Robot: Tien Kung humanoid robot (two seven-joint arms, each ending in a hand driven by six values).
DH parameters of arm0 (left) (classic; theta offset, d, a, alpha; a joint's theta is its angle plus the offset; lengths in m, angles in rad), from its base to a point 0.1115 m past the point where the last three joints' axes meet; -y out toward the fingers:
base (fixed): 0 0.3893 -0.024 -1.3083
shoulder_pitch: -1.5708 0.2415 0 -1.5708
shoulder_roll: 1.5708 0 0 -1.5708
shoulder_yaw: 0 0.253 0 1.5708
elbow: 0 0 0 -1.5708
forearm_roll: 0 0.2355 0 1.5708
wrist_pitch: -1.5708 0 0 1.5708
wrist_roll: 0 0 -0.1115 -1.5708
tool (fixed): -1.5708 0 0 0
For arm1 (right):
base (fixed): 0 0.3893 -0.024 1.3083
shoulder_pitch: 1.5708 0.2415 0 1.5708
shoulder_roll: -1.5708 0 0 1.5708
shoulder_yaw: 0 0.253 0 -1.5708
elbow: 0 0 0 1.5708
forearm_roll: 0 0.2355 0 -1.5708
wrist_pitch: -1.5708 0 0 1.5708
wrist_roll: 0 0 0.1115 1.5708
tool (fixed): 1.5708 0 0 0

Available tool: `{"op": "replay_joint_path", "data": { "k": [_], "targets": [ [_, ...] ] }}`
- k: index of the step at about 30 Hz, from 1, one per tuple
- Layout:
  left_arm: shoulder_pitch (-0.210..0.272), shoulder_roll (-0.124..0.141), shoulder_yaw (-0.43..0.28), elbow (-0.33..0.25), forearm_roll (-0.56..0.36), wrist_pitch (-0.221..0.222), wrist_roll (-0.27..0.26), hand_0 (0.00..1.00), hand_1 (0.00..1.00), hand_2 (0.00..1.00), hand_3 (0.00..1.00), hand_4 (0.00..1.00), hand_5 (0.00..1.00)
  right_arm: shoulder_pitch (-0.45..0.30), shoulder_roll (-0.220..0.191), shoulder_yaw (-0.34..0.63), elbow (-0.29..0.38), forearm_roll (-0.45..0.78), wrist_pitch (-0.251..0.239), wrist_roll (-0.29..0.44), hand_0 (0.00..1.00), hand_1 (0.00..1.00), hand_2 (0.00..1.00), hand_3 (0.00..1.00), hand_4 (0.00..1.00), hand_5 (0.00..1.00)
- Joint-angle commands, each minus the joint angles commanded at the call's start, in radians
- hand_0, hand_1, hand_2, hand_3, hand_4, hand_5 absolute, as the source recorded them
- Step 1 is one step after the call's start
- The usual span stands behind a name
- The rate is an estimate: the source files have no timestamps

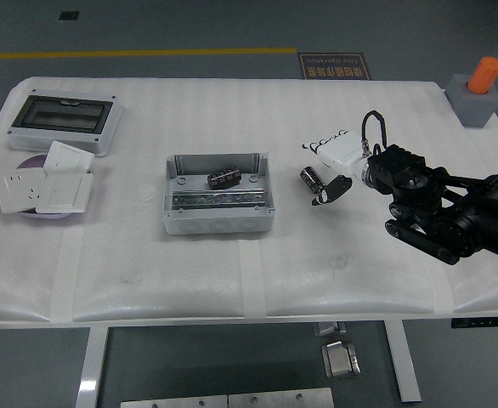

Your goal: Pick up the battery,place it into the box

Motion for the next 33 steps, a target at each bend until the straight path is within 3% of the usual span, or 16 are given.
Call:
{"op": "replay_joint_path", "data": {
  "k": [8,9,14,15,20,21,33],
  "targets": [
    [-0.004,0.001,0.011,0.000,-0.008,0.000,-0.003,0.506,0.594,0.420,0.521,0.537,0.204,0.002,0.020,0.052,-0.014,-0.080,0.040,0.032,0.919,0.790,0.885,0.998,0.998,0.563],
    [-0.005,0.002,0.011,0.000,-0.009,0.000,-0.004,0.505,0.593,0.420,0.522,0.535,0.203,0.001,0.022,0.060,-0.017,-0.095,0.048,0.037,0.882,0.760,0.855,0.998,0.885,0.493],
    [-0.004,0.003,0.006,0.000,-0.005,0.000,-0.003,0.505,0.593,0.420,0.522,0.535,0.203,-0.004,0.032,0.093,-0.031,-0.159,0.079,0.063,0.882,0.760,0.855,0.998,0.885,0.493],
    [-0.003,0.003,0.005,0.000,-0.004,0.000,-0.002,0.505,0.594,0.421,0.524,0.532,0.204,-0.005,0.033,0.100,-0.033,-0.173,0.087,0.069,0.846,0.732,0.817,0.911,0.763,0.429],
    [-0.004,0.004,0.007,0.000,-0.007,0.000,-0.004,0.505,0.595,0.421,0.523,0.532,0.207,-0.013,0.037,0.129,-0.043,-0.220,0.117,0.091,0.846,0.732,0.817,0.911,0.763,0.429],
    [-0.004,0.004,0.009,0.000,-0.008,0.000,-0.004,0.505,0.595,0.421,0.523,0.532,0.207,-0.014,0.038,0.133,-0.044,-0.226,0.121,0.094,0.838,0.725,0.807,0.868,0.677,0.387],
    [-0.006,0.003,0.056,0.000,-0.055,0.001,-0.018,0.505,0.595,0.421,0.523,0.531,0.213,-0.035,0.050,0.173,-0.056,-0.269,0.156,0.125,0.833,0.714,0.799,0.810,0.618,0.357]
  ]
}}
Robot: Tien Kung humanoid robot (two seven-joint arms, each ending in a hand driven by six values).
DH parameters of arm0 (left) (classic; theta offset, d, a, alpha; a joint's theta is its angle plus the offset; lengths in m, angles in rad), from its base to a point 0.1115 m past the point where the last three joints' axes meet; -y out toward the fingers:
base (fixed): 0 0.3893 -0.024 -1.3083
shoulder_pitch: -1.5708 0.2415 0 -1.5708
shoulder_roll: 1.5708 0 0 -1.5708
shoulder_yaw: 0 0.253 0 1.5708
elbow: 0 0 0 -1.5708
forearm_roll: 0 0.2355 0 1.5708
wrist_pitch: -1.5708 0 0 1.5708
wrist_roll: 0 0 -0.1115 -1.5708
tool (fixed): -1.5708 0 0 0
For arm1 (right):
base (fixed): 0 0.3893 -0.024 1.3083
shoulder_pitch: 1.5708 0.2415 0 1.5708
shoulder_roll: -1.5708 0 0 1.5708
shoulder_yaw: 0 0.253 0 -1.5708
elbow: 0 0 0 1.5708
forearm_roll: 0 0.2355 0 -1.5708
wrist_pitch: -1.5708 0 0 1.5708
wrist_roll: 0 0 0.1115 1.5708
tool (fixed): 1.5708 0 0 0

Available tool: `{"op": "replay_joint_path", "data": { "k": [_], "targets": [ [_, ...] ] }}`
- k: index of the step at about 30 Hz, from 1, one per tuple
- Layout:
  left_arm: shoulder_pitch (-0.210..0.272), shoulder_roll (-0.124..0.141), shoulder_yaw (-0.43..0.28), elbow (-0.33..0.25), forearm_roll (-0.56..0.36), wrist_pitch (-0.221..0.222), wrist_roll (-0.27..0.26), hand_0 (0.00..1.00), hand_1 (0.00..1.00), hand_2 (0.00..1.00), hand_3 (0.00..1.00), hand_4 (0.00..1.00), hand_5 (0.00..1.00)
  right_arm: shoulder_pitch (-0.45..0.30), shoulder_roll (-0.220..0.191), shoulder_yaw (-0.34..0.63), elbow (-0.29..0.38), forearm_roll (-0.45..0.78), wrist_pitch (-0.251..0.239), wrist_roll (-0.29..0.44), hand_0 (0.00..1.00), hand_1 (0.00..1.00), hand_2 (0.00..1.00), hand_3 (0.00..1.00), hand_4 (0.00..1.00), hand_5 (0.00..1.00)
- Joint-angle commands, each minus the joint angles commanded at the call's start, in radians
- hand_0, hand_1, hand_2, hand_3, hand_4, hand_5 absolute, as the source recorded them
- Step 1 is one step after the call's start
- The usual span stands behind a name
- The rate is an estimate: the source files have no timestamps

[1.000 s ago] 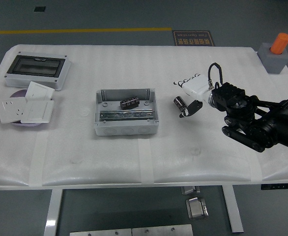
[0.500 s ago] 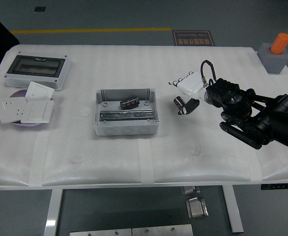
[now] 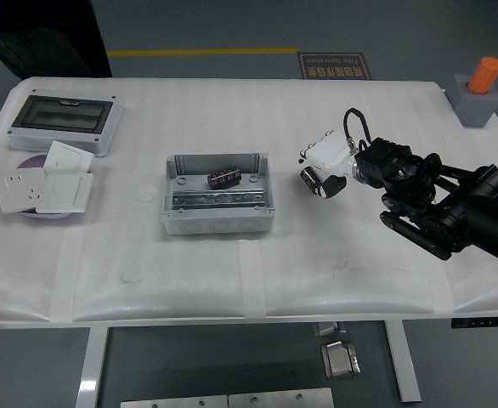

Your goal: Pick up the battery,place it into the box

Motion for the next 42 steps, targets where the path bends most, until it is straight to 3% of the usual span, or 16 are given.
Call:
{"op": "replay_joint_path", "data": {
  "k": [17,18,23,24,29,30,42],
  "targets": [
    [-0.003,-0.002,0.002,0.000,0.006,-0.003,-0.001,0.504,0.596,0.421,0.524,0.528,0.224,0.008,-0.001,-0.003,-0.006,0.028,0.036,0.019,0.832,0.705,0.794,0.796,0.599,0.370],
    [-0.004,-0.002,0.003,0.000,0.005,-0.004,-0.001,0.504,0.597,0.419,0.525,0.522,0.227,0.008,-0.001,-0.003,-0.008,0.027,0.039,0.019,0.841,0.710,0.799,0.816,0.638,0.377],
    [-0.006,-0.002,0.000,0.000,0.011,-0.005,-0.001,0.504,0.597,0.419,0.525,0.522,0.227,0.004,0.000,-0.003,-0.017,0.017,0.048,0.022,0.841,0.710,0.799,0.816,0.638,0.377],
    [-0.006,-0.001,-0.001,0.000,0.013,-0.005,-0.001,0.503,0.598,0.420,0.528,0.515,0.231,0.004,0.000,-0.002,-0.018,0.015,0.049,0.023,0.849,0.718,0.815,0.887,0.707,0.358],
    [-0.008,0.000,-0.007,0.000,0.021,-0.005,0.000,0.503,0.598,0.420,0.528,0.515,0.231,0.003,0.000,-0.002,-0.020,0.013,0.048,0.024,0.849,0.718,0.815,0.887,0.707,0.358],
    [-0.009,0.000,-0.006,0.000,0.021,-0.005,-0.001,0.502,0.598,0.416,0.527,0.513,0.231,0.003,0.000,-0.002,-0.020,0.011,0.048,0.024,0.855,0.724,0.836,0.920,0.846,0.361],
    [-0.012,0.001,0.002,0.000,0.016,-0.006,-0.004,0.503,0.600,0.416,0.527,0.497,0.239,-0.002,0.002,0.006,-0.031,0.003,0.050,0.032,0.855,0.728,0.844,0.936,0.870,0.349]
  ]
}}
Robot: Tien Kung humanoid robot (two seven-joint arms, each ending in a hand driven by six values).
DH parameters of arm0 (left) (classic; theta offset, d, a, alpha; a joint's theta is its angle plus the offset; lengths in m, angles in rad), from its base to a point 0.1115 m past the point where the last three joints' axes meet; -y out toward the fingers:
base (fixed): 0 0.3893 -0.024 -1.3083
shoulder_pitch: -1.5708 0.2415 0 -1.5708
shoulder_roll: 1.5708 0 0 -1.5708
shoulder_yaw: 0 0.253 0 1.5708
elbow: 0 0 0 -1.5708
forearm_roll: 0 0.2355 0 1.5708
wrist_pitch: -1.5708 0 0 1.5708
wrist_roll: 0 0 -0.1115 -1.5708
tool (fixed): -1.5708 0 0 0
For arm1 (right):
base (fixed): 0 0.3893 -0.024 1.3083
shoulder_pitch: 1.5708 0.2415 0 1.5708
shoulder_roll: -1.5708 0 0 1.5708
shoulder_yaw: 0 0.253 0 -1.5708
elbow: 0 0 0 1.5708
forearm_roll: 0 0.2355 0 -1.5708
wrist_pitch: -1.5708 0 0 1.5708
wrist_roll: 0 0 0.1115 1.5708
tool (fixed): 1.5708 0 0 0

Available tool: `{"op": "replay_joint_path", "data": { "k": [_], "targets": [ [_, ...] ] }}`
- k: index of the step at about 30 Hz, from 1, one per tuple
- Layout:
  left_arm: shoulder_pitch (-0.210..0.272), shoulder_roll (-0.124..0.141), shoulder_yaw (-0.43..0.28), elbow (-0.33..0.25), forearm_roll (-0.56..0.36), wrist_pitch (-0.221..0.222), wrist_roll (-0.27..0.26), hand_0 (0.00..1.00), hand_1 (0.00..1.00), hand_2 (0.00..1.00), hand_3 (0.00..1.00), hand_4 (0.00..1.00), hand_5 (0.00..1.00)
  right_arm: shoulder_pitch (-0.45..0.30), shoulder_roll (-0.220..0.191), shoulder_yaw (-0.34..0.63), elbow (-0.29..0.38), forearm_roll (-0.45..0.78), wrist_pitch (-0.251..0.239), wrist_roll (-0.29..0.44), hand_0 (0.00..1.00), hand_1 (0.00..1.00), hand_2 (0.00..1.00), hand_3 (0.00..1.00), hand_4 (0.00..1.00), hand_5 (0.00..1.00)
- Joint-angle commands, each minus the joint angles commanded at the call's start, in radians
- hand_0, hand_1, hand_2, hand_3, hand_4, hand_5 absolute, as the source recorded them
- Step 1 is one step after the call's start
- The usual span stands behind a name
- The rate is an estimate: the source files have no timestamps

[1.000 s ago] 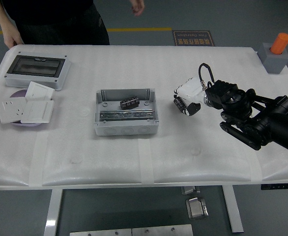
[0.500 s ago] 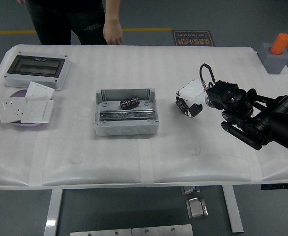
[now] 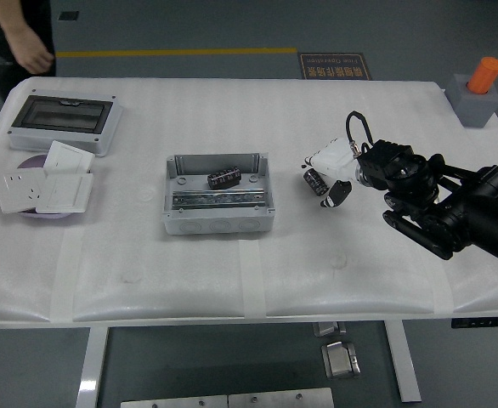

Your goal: Pick up the battery,place it into the box

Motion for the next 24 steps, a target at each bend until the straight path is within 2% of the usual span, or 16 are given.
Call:
{"op": "replay_joint_path", "data": {
  "k": [17,18,23,24],
  "targets": [
    [-0.001,-0.001,-0.019,0.000,0.018,0.000,0.002,0.503,0.601,0.415,0.528,0.484,0.255,-0.005,0.005,0.021,-0.024,-0.029,-0.032,0.025,0.858,0.727,0.837,0.927,0.872,0.359],
    [-0.001,-0.001,-0.019,0.000,0.018,0.000,0.002,0.502,0.602,0.413,0.528,0.485,0.257,-0.006,0.006,0.021,-0.024,-0.027,-0.035,0.027,0.853,0.719,0.821,0.898,0.838,0.353],
    [-0.001,-0.003,-0.013,0.000,0.010,0.000,0.000,0.502,0.602,0.413,0.528,0.485,0.257,-0.011,0.007,0.022,-0.027,-0.028,-0.047,0.031,0.853,0.719,0.821,0.898,0.838,0.353],
    [-0.001,-0.003,-0.013,0.000,0.010,0.000,0.000,0.502,0.602,0.413,0.529,0.483,0.261,-0.012,0.007,0.022,-0.027,-0.029,-0.049,0.031,0.837,0.695,0.746,0.756,0.601,0.225]
  ]
}}
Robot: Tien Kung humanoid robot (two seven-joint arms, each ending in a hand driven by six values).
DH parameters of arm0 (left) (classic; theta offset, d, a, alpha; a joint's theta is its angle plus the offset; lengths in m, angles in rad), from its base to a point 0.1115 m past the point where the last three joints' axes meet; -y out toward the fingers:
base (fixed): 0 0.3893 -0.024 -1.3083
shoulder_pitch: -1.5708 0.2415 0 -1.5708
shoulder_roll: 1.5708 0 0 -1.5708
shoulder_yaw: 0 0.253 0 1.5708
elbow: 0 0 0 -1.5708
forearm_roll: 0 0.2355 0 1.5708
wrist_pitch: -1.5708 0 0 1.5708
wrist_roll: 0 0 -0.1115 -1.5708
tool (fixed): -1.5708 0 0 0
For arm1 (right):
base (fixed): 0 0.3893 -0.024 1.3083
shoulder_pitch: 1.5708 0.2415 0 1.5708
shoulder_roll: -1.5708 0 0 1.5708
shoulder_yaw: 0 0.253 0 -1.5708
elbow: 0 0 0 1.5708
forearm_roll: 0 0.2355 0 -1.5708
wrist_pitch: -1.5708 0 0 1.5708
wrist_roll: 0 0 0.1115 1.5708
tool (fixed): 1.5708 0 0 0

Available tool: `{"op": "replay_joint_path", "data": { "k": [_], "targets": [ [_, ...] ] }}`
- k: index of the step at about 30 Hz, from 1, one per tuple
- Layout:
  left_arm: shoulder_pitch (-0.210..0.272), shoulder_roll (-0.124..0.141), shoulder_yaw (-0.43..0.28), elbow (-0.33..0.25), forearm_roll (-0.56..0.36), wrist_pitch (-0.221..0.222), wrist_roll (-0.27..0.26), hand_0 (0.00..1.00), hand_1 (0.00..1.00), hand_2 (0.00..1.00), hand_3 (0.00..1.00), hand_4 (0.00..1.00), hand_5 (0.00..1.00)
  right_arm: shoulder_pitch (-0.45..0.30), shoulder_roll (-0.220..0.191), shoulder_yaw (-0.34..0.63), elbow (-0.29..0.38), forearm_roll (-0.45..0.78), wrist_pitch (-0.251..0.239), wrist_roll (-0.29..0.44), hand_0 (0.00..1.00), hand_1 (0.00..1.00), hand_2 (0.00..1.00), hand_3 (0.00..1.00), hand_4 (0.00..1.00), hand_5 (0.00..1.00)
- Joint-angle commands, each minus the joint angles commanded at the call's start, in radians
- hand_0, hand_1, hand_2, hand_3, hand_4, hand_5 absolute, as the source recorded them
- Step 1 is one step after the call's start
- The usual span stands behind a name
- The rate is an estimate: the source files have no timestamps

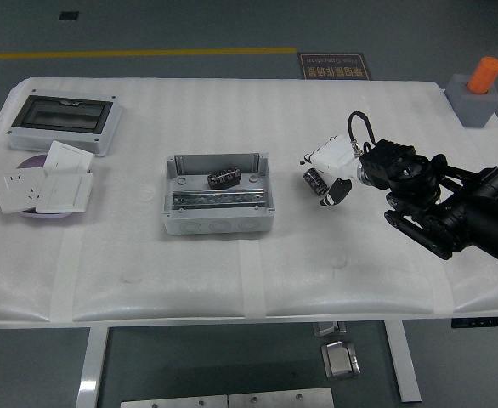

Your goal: Pick up the battery,place it into the box

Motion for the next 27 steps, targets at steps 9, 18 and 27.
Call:
{"op": "replay_joint_path", "data": {
  "k": [9,18,27],
  "targets": [
    [0.000,0.001,-0.007,0.000,0.008,0.001,-0.002,0.502,0.602,0.413,0.529,0.483,0.265,-0.006,-0.001,0.002,-0.003,-0.007,-0.009,0.002,0.811,0.682,0.715,0.717,0.517,0.199],
    [-0.001,0.000,0.001,0.000,0.000,0.002,-0.006,0.501,0.603,0.413,0.529,0.484,0.273,-0.014,-0.002,-0.004,-0.005,0.011,-0.019,-0.005,0.802,0.672,0.690,0.695,0.428,0.188],
    [0.003,-0.002,-0.008,0.000,0.007,0.005,-0.005,0.501,0.602,0.412,0.528,0.487,0.278,-0.001,-0.022,-0.063,0.032,0.103,-0.081,-0.048,0.800,0.672,0.689,0.696,0.407,0.189]
  ]
}}
